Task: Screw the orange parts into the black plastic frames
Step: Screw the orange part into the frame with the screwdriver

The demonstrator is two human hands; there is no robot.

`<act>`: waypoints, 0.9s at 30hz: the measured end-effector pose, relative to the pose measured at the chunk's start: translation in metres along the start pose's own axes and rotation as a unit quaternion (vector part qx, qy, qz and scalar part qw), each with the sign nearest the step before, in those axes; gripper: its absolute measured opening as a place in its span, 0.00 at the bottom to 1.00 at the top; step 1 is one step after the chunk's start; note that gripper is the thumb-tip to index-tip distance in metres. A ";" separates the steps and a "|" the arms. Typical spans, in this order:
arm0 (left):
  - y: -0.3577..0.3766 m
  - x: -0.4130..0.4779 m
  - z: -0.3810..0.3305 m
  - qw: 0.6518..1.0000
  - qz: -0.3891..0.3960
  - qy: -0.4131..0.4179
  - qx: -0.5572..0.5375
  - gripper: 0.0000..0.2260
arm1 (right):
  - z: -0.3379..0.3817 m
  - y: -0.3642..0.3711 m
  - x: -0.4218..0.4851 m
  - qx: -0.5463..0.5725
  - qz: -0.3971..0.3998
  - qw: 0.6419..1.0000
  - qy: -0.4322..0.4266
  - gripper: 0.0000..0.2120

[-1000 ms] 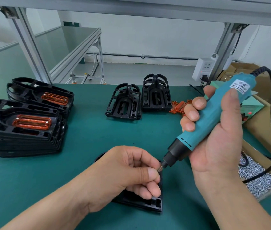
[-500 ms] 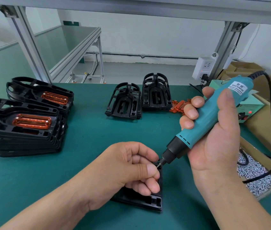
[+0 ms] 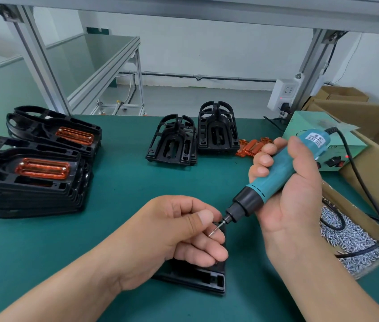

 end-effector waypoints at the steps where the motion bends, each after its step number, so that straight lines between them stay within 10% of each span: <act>1: 0.000 0.000 0.000 1.000 0.001 -0.001 -0.006 0.11 | 0.000 0.000 0.001 0.003 -0.001 1.000 0.001 0.07; 9: -0.003 0.001 0.002 1.000 0.007 -0.007 -0.008 0.11 | 0.001 -0.002 0.002 0.011 0.003 1.000 0.000 0.07; 13: -0.017 0.002 -0.009 0.982 -0.054 0.050 0.172 0.07 | 0.005 -0.001 0.003 0.001 0.020 1.000 -0.014 0.05; 18: -0.030 -0.003 -0.026 0.853 -0.129 0.129 0.490 0.04 | 0.008 0.005 0.003 -0.069 0.059 0.995 -0.044 0.04; 27: -0.012 -0.003 -0.012 0.693 -0.034 0.158 0.703 0.14 | 0.001 0.007 0.004 -0.122 0.100 0.987 -0.034 0.02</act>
Point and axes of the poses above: each hand's wrist, its own x-axis towards the middle knuckle, its own y-axis out of the palm, z = x × y, the point moved 5 cm from there along x, towards the middle knuckle, and after that the axes turned 6 degrees about y, right-handed, at the moved point
